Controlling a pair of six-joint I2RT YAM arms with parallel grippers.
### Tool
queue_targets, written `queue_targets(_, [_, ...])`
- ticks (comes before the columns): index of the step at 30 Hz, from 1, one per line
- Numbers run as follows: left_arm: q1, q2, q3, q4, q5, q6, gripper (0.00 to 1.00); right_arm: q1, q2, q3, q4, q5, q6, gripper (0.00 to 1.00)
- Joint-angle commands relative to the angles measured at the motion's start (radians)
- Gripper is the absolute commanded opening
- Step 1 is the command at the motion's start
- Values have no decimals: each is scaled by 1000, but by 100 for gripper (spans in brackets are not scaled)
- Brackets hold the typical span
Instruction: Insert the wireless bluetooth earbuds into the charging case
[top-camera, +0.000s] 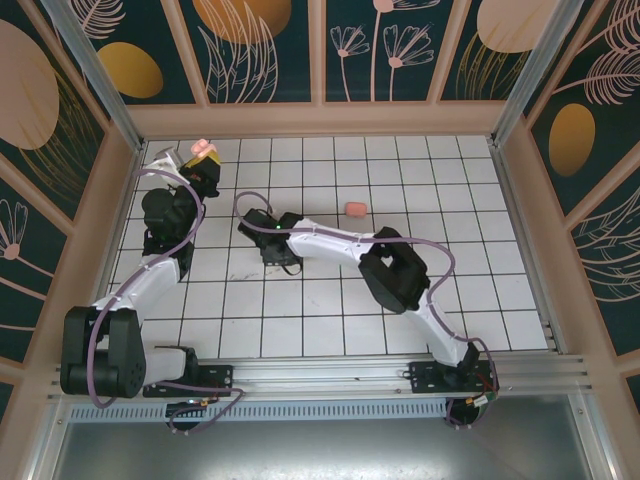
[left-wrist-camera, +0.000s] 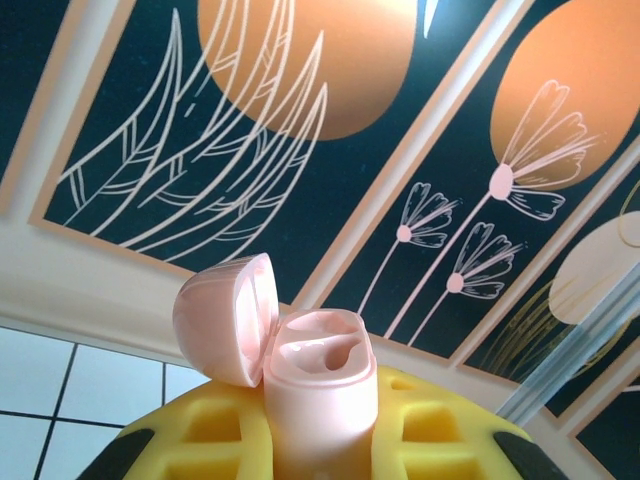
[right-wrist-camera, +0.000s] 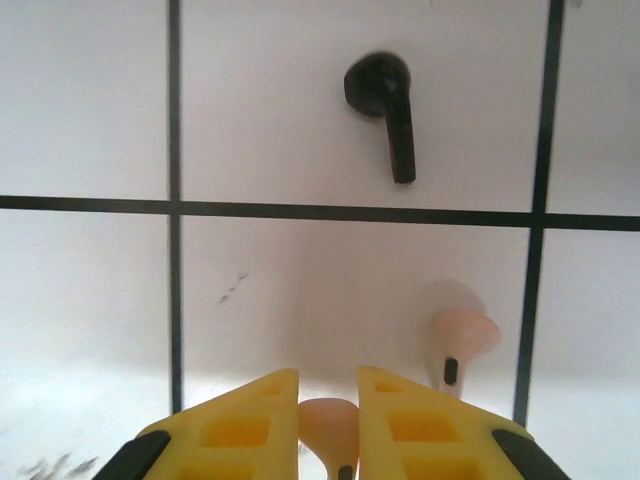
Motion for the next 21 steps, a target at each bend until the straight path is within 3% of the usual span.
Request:
queue_targets(1, [8, -31, 41, 6, 62, 12, 0, -21, -129, -34, 38, 44, -34, 17])
queue_targets(8, [6, -45, 43, 3, 140, 41, 0, -107, -298, -174, 122, 59, -110, 17])
queue_targets(13, [-19, -61, -36, 139, 171, 69, 0, -192, -430, -289, 183, 54, -175, 17])
queue_targets(21, [-151, -78, -154, 254, 169, 295, 0, -322, -607, -396, 244, 31, -276, 17])
